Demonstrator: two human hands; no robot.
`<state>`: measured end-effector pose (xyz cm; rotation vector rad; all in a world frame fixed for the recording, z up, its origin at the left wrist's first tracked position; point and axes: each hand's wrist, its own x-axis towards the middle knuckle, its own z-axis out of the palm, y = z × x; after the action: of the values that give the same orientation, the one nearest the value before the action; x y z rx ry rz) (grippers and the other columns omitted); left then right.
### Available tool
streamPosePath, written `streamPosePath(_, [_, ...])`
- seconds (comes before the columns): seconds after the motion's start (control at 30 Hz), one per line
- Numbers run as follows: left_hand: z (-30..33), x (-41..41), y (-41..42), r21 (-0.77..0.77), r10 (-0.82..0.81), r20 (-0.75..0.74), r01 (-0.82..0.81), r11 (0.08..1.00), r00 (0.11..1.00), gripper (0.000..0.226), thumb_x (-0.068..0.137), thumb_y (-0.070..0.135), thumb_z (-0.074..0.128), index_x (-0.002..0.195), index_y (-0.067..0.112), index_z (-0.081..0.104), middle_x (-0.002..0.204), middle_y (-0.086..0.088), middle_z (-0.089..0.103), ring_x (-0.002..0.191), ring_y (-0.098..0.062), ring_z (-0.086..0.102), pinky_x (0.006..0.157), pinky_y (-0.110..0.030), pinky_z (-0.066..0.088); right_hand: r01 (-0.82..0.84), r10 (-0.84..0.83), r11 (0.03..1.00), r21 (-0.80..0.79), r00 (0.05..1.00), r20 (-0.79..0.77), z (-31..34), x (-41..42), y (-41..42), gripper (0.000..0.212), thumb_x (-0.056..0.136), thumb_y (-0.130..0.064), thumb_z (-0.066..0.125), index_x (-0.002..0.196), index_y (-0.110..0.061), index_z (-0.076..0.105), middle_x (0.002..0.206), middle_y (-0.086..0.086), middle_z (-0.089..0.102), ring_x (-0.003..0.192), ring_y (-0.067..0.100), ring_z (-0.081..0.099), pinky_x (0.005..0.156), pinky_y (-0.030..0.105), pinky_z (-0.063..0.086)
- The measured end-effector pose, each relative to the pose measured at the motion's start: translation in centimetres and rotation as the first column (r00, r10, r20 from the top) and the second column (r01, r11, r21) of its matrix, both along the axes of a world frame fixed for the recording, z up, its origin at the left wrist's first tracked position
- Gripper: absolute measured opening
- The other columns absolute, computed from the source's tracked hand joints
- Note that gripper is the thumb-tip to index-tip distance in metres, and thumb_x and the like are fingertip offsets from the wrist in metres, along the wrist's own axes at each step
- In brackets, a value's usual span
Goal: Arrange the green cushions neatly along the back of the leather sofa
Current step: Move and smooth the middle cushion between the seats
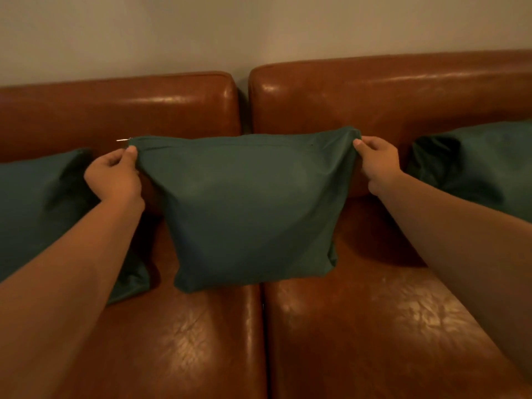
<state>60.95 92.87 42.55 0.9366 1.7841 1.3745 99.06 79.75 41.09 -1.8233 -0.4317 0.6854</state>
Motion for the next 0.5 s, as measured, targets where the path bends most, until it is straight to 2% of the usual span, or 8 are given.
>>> streamPosePath(0.1, [0.2, -0.1, -0.1, 0.065, 0.086, -0.094, -0.080, 0.995, 0.992, 0.025, 0.086, 0.026, 0.065, 0.105, 0.010, 0.068, 0.098, -0.001, 0.067, 0.084, -0.006, 0.061, 0.071, -0.011, 0.049, -0.009, 0.007, 0.998, 0.061, 0.999, 0.036, -0.3, 0.2, -0.3, 0.025, 0.095, -0.022, 0.056, 0.114, -0.008, 0.064, 0.090, -0.004, 0.063, 0.077, 0.008, 0.056, 0.073, 0.026, 0.047])
streamPosePath(0.23, [-0.6, -0.2, -0.6, 0.064, 0.118, -0.159, -0.109, 0.992, 0.980, 0.028, 0.089, 0.031, 0.062, 0.109, 0.012, 0.063, 0.100, 0.002, 0.061, 0.090, -0.008, 0.057, 0.083, -0.020, 0.049, -0.042, 0.045, 0.999, -0.017, 0.976, 0.212, -0.6, 0.5, -0.6, 0.029, 0.097, -0.026, 0.052, 0.118, -0.009, 0.063, 0.112, 0.003, 0.065, 0.105, 0.017, 0.058, 0.088, 0.028, 0.045])
streamPosePath(0.3, [-0.7, -0.3, -0.9, 0.041, 0.089, -0.182, -0.083, 0.996, 0.979, 0.030, 0.091, 0.032, 0.058, 0.112, 0.011, 0.060, 0.104, 0.000, 0.057, 0.094, -0.011, 0.055, 0.089, -0.025, 0.047, -0.046, 0.075, 0.995, -0.092, 0.935, 0.348, -0.7, 0.5, -0.9, 0.032, 0.098, -0.027, 0.048, 0.122, -0.009, 0.062, 0.122, 0.007, 0.063, 0.113, 0.021, 0.056, 0.091, 0.023, 0.041])
streamPosePath(0.37, [-0.2, -0.5, -2.2, 0.115, 0.091, -0.330, -0.056, 0.992, 0.940, 0.033, 0.093, 0.032, 0.050, 0.118, 0.011, 0.057, 0.119, -0.008, 0.052, 0.108, -0.020, 0.052, 0.098, -0.027, 0.038, -0.010, 0.036, 0.998, -0.055, 0.870, 0.492, -0.4, -0.5, -1.8, 0.036, 0.100, -0.023, 0.042, 0.129, -0.009, 0.056, 0.131, 0.009, 0.056, 0.123, 0.022, 0.050, 0.097, 0.020, 0.033])
streamPosePath(0.4, [0.1, -0.2, -3.4, 0.206, 0.084, -0.464, 0.016, 0.978, 0.882, 0.036, 0.094, 0.031, 0.046, 0.122, 0.010, 0.055, 0.127, -0.013, 0.048, 0.117, -0.026, 0.048, 0.103, -0.028, 0.031, -0.030, 0.017, 0.999, 0.013, 0.816, 0.578, -0.1, -1.6, -2.4, 0.038, 0.100, -0.021, 0.039, 0.132, -0.008, 0.053, 0.134, 0.010, 0.053, 0.126, 0.024, 0.046, 0.103, 0.022, 0.029])
streamPosePath(0.43, [0.4, 0.4, -4.9, 0.288, 0.052, -0.601, 0.155, 0.945, 0.797, 0.039, 0.094, 0.029, 0.043, 0.126, 0.009, 0.053, 0.133, -0.018, 0.045, 0.125, -0.032, 0.042, 0.107, -0.029, 0.024, -0.094, 0.022, 0.993, 0.070, 0.742, 0.671, 0.0, -3.2, -3.0, 0.040, 0.099, -0.020, 0.037, 0.134, -0.007, 0.050, 0.137, 0.013, 0.050, 0.130, 0.027, 0.043, 0.109, 0.026, 0.025])
streamPosePath(0.47, [0.4, 1.3, -6.5, 0.303, -0.016, -0.732, 0.346, 0.888, 0.681, 0.042, 0.095, 0.029, 0.042, 0.131, 0.008, 0.050, 0.140, -0.022, 0.040, 0.132, -0.037, 0.036, 0.111, -0.032, 0.017, -0.192, 0.070, 0.978, 0.077, 0.657, 0.751, 0.1, -5.2, -3.5, 0.043, 0.099, -0.022, 0.035, 0.136, -0.006, 0.047, 0.141, 0.014, 0.047, 0.134, 0.029, 0.038, 0.113, 0.031, 0.021])
streamPosePath(0.5, [0.1, 2.6, -8.3, 0.235, -0.103, -0.844, 0.535, 0.812, 0.526, 0.047, 0.095, 0.032, 0.041, 0.136, 0.009, 0.044, 0.146, -0.023, 0.034, 0.137, -0.040, 0.028, 0.115, -0.037, 0.010, -0.298, 0.150, 0.954, 0.030, 0.562, 0.813, -0.2, -7.4, -3.9, 0.047, 0.099, -0.027, 0.034, 0.139, -0.006, 0.043, 0.146, 0.014, 0.042, 0.138, 0.031, 0.032, 0.115, 0.036, 0.016])
